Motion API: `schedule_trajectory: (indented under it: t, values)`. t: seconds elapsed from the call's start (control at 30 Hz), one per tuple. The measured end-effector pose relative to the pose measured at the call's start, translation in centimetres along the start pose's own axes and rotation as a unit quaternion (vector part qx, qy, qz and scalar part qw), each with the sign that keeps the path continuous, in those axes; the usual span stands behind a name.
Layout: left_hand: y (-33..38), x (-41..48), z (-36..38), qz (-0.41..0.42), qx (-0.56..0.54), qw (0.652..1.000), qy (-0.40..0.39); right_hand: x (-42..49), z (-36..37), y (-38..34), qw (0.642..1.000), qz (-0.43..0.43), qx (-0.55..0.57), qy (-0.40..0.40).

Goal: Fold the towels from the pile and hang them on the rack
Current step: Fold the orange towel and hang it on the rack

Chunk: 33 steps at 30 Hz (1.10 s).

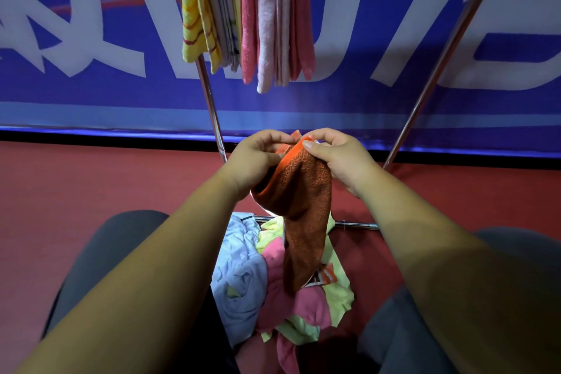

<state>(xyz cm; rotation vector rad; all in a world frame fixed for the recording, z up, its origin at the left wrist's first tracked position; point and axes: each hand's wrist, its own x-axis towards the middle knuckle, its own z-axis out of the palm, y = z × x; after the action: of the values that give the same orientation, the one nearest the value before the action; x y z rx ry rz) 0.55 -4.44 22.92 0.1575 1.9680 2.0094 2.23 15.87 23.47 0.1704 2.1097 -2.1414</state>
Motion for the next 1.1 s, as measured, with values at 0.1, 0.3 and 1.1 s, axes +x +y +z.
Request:
schedule_trajectory:
  t: [0.1,0.3,1.1]
  values:
    - [0.1,0.0,0.3,0.006,-0.022,1.0,-0.018,0.2,-0.1,0.4,1.0,-0.02,-0.013,0.006]
    - [-0.3,0.3,0.2,0.013,-0.017,0.998,-0.05,0.5,-0.1,0.8,1.0,-0.01,0.0,-0.007]
    - [0.5,-1.4,-0.5,0.026,0.338,0.935,0.102,0.1,-0.4,-0.9,0.971,-0.096,-0.136,0.17]
